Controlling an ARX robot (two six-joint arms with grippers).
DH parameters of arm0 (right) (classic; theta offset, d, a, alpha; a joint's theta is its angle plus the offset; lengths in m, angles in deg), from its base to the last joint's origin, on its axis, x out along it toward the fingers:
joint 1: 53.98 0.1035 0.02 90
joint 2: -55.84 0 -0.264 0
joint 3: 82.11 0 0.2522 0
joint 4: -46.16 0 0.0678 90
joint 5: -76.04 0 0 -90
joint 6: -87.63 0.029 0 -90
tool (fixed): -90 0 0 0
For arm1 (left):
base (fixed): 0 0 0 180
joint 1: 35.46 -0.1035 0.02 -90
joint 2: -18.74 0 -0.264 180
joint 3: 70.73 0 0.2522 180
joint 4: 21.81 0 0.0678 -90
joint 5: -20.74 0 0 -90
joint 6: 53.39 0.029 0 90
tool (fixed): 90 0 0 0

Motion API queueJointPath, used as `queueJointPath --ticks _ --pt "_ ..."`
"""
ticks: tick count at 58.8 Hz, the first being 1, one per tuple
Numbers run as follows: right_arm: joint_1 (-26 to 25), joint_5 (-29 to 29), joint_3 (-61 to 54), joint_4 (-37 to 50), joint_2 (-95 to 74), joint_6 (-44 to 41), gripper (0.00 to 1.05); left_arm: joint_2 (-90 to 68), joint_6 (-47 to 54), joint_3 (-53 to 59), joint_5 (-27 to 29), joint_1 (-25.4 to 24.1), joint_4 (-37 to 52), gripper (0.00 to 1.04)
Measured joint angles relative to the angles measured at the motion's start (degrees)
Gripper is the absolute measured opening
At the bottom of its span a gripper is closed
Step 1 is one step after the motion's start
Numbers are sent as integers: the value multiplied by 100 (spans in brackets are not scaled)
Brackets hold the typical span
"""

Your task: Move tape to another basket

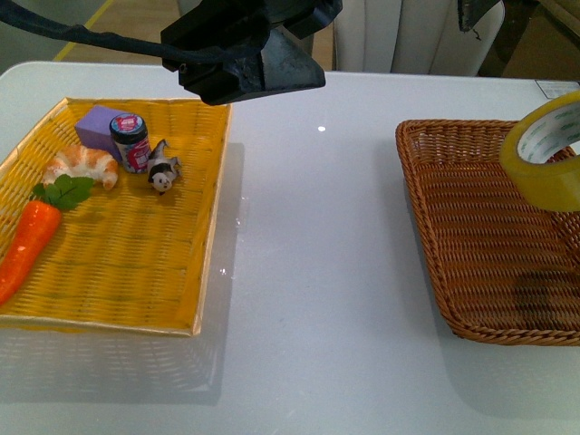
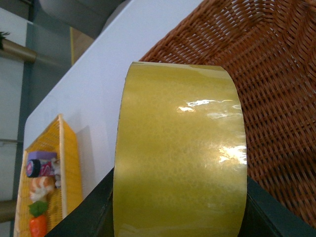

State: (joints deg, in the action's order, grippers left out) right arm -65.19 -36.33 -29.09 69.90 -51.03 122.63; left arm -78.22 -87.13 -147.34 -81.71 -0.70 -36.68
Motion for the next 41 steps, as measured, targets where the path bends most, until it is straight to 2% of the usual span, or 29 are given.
queueJointPath --ticks 21,41 --pt "221 229 1287 -184 -1506 310 47 0 0 0 0 0 0 96" --pt "420 313 1888 -339 -2098 448 47 0 0 0 0 0 0 96"
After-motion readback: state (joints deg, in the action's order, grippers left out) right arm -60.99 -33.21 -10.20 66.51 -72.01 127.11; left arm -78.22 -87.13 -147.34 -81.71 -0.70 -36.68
